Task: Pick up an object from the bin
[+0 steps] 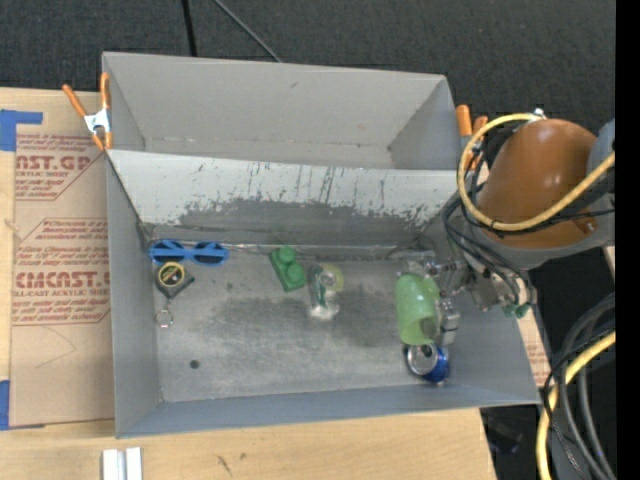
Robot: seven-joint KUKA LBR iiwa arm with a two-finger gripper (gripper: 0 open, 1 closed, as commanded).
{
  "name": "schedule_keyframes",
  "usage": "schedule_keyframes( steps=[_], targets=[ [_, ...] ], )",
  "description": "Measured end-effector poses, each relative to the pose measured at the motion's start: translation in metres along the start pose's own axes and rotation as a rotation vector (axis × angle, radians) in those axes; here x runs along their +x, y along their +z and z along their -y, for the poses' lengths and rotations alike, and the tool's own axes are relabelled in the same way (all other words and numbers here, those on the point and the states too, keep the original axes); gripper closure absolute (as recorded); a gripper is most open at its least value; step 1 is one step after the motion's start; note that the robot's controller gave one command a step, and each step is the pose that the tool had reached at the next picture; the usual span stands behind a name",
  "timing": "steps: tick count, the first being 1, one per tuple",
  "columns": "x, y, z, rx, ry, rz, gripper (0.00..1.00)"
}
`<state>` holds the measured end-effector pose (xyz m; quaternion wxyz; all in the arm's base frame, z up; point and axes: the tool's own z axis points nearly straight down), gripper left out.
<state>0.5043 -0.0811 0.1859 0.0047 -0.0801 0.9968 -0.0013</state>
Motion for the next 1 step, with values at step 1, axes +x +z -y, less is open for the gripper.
schedule_keyframes(
  steps=[1],
  targets=[
    [-0.0170,-0.0893,0.0150,-0.001,-0.235,0.000,1.00]
  ],
)
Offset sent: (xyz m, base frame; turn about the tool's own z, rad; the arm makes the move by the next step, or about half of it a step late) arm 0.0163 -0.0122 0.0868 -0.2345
